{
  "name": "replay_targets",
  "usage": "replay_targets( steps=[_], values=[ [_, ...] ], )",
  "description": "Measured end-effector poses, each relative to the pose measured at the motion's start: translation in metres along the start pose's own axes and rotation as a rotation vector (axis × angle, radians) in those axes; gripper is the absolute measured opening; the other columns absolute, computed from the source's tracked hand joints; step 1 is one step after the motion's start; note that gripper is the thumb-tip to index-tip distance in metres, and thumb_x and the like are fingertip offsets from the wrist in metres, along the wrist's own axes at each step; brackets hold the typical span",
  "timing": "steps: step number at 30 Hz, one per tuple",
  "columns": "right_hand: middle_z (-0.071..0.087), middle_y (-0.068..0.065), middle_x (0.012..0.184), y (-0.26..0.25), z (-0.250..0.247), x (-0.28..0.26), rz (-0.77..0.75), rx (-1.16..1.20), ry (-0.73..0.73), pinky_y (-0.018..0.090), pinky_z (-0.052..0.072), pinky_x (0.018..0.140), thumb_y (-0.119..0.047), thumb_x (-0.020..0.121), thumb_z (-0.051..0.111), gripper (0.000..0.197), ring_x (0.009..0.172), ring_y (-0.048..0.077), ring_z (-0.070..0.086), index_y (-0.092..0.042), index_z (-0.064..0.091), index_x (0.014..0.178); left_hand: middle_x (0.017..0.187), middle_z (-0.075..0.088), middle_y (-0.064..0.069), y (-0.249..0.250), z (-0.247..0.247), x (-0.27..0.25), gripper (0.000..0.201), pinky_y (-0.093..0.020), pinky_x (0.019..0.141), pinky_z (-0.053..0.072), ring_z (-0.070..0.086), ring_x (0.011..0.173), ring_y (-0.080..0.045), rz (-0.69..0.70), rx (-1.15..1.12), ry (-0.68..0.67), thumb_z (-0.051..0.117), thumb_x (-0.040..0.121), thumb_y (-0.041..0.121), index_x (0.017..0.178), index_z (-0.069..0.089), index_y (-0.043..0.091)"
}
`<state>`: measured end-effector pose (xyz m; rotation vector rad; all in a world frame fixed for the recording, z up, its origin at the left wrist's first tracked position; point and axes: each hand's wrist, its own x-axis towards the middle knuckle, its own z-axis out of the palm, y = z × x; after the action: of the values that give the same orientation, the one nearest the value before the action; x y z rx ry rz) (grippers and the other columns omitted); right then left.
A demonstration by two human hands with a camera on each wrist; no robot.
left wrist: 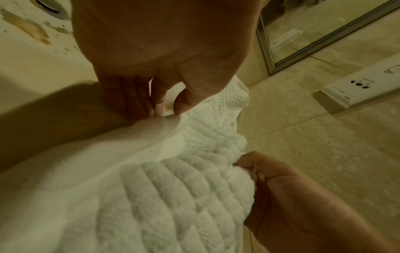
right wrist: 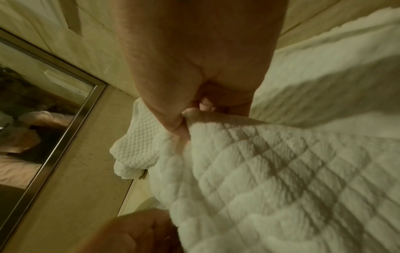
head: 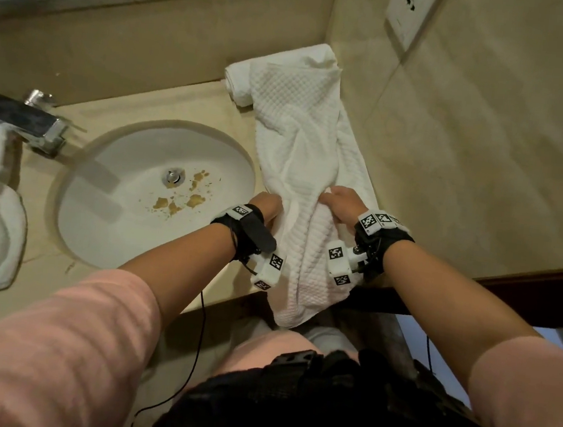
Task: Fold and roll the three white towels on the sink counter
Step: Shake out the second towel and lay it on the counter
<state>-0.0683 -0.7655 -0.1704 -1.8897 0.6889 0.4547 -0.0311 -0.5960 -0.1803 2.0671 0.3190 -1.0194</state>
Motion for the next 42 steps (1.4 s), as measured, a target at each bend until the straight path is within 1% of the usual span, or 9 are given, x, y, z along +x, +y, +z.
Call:
replay_targets(
  steps=[8,11,19,24,28,30,33,39,42],
  values=[
    [0.042,-0.002,0.077,0.013,-0.023,-0.014,-0.095,-0.239,0.306,0.028,0.031,0.060,-0.015,0.094,0.048,0.014,0.071,0.019,0.039,-0.015,0.039,0.083,0.137,0.049,-0.024,0.012,0.007,-0.005,0.040,-0.035,0.100,0.043,0.049,0.126,-0.036,0.042,-0.039,0.002,0.037,0.101,0.017,0.131,0.049,-0.006],
    [0.056,0.014,0.098,0.015,-0.031,-0.018,-0.132,-0.316,0.440,0.032,0.042,0.069,-0.017,0.099,0.043,0.018,0.083,0.028,0.054,-0.004,0.043,0.111,0.126,0.054,-0.026,0.012,0.005,0.000,0.042,-0.041,0.099,0.042,0.052,0.120,-0.039,0.044,-0.197,0.050,0.032,0.103,0.030,0.099,0.057,-0.004],
    [0.062,0.024,0.104,0.015,-0.029,-0.024,-0.106,-0.456,0.522,0.039,0.048,0.071,-0.025,0.102,0.033,0.027,0.089,0.040,0.060,-0.006,0.039,0.120,0.138,0.050,-0.018,-0.005,-0.001,0.007,0.084,-0.037,0.105,0.041,0.051,0.123,-0.033,0.067,-0.319,0.060,0.048,0.087,0.063,0.138,0.041,-0.003],
    [0.058,0.025,0.113,0.019,-0.030,-0.025,0.016,-0.399,0.488,0.039,0.043,0.077,-0.022,0.103,0.030,0.030,0.101,0.040,0.057,-0.002,0.037,0.124,0.066,0.068,-0.013,-0.005,0.002,0.004,0.066,-0.025,0.061,0.051,0.063,0.064,-0.021,-0.162,-0.648,-0.199,0.026,0.091,0.070,0.082,0.055,0.010],
    [0.051,0.026,0.125,0.026,-0.032,-0.023,0.065,-0.417,0.410,0.039,0.042,0.090,-0.017,0.101,0.033,0.035,0.113,0.038,0.052,0.004,0.039,0.129,0.065,0.062,-0.002,-0.011,0.002,0.003,0.046,-0.019,0.044,0.047,0.059,0.045,-0.017,-0.122,-0.805,-0.221,0.031,0.100,0.052,0.109,0.060,0.017],
    [0.050,0.026,0.127,0.028,-0.032,-0.022,0.088,-0.392,0.397,0.039,0.041,0.092,-0.018,0.101,0.033,0.037,0.116,0.038,0.051,0.005,0.039,0.130,0.092,0.069,-0.006,-0.015,0.004,0.004,0.050,-0.023,0.064,0.052,0.065,0.068,-0.018,-0.127,-0.937,-0.209,0.034,0.101,0.047,0.137,0.048,0.015],
    [0.050,0.026,0.127,0.027,-0.031,-0.022,0.098,-0.363,0.402,0.039,0.041,0.093,-0.018,0.101,0.033,0.038,0.116,0.038,0.051,0.006,0.038,0.130,0.129,0.059,-0.012,-0.021,0.007,0.003,0.058,-0.038,0.097,0.046,0.058,0.117,-0.028,-0.096,-0.904,-0.195,0.049,0.093,0.053,0.129,0.055,0.009],
    [0.052,0.028,0.125,0.025,-0.026,-0.019,0.118,-0.231,0.518,0.042,0.042,0.084,-0.021,0.103,0.033,0.033,0.112,0.042,0.053,0.004,0.038,0.124,0.100,0.071,-0.015,-0.019,0.008,0.017,0.062,-0.046,0.093,0.052,0.066,0.097,-0.035,0.093,-0.676,0.074,0.054,0.081,0.065,0.088,0.066,0.005],
    [0.051,0.028,0.128,0.025,-0.024,-0.018,0.136,-0.210,0.506,0.040,0.041,0.086,-0.022,0.104,0.032,0.035,0.115,0.042,0.052,0.003,0.037,0.127,0.103,0.066,-0.018,-0.017,0.013,0.021,0.096,-0.043,0.088,0.052,0.063,0.097,-0.037,0.104,-0.574,0.110,0.046,0.072,0.079,0.116,0.059,-0.005]
  ],
)
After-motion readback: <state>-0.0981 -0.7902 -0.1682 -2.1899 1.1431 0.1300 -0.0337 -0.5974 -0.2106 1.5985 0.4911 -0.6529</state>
